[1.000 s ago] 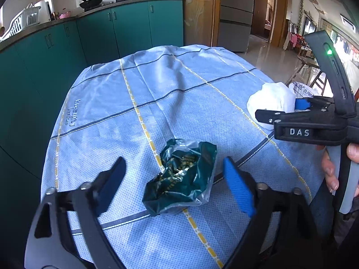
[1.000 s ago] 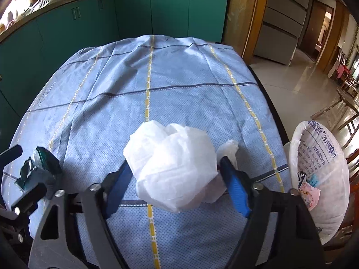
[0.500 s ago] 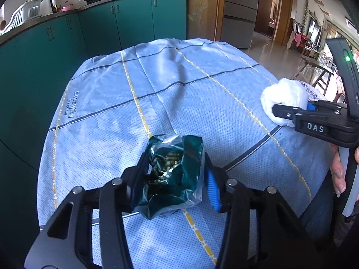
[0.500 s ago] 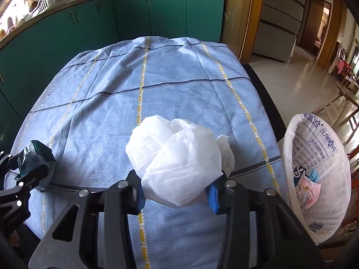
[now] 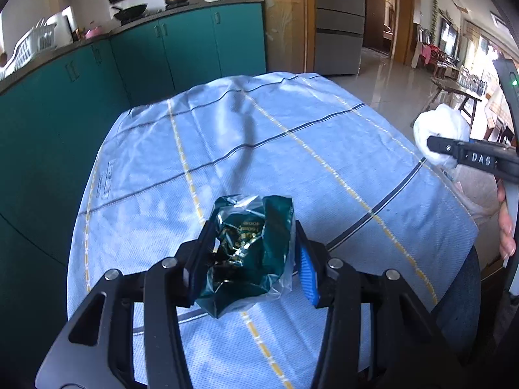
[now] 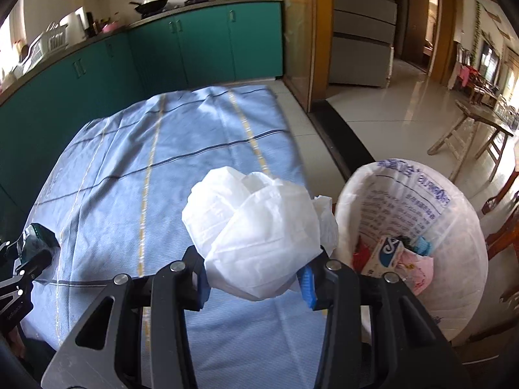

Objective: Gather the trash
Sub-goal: 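Carry green bag and tissue over the bin with both tools, then open both tools to drop green bag and tissue into the bin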

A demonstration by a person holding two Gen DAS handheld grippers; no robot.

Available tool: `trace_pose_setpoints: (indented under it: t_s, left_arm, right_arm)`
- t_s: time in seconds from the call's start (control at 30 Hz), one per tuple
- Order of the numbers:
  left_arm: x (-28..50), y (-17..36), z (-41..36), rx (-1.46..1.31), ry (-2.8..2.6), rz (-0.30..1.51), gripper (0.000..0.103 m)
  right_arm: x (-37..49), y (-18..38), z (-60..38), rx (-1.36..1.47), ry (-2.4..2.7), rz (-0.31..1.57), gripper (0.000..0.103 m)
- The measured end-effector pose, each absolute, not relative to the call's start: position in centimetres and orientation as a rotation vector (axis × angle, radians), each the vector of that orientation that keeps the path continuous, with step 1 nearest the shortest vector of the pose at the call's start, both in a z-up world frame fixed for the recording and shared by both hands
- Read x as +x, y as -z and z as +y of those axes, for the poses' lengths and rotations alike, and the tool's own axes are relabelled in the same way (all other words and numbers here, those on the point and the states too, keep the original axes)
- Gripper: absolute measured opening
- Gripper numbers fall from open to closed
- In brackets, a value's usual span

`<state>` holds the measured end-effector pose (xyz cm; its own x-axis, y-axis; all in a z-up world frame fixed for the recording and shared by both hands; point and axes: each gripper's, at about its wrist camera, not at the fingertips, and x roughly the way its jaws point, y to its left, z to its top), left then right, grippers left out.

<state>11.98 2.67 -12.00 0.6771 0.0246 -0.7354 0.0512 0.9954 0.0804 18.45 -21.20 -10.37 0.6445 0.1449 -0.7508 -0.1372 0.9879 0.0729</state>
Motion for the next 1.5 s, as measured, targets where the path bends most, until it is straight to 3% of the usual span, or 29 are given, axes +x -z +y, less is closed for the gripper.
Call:
trace_pose_setpoints:
  t_s: [0.63,1.5]
  left_arm:
    - [16.6,11.4,-10.6,0.176,0.199,0.805,0.048]
    - [21.7,10.4,-24.6,0.177,0.528,0.784,0.048]
  right_arm:
    - [16.1,12.4,-39.7,0.167,0.113,0.862,0.043]
    - [17.1,13.7,-44.1,0.222,0.160,0.865,0.043]
